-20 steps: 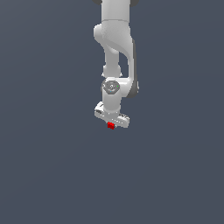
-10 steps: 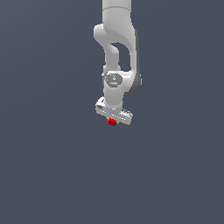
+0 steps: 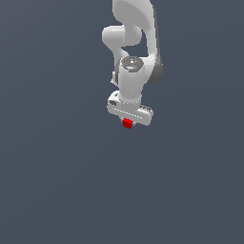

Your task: Pick up the red cube and move it to a goal position.

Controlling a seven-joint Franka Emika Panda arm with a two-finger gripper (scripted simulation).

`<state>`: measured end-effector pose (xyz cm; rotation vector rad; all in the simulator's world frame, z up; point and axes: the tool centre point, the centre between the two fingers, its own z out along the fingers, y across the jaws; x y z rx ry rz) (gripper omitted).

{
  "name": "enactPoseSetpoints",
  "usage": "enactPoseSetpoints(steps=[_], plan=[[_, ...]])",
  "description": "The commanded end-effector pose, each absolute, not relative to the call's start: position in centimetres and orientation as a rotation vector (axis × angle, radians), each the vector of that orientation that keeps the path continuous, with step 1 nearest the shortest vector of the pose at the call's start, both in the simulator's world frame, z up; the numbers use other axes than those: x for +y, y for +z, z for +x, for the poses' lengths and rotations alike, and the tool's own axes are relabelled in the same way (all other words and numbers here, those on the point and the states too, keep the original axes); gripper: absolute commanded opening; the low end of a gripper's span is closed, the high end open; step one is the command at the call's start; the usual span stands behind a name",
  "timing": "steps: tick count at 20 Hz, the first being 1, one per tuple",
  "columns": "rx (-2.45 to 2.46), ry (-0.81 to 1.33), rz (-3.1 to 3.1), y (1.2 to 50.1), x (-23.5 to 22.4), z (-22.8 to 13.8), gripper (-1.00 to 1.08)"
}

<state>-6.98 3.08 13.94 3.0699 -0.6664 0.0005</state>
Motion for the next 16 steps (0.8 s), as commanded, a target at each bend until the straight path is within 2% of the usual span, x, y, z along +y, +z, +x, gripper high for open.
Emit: enactPoseSetpoints(steps=[1, 8, 16], plan=[[-0.667, 0.000, 3.069, 16.2, 3.7, -7.0, -1.00], [-0.667, 0.001, 3.069, 20.5, 4.9, -6.8, -1.00], [-0.666, 0.000, 3.070, 22.1, 5.4, -6.6, -1.00]])
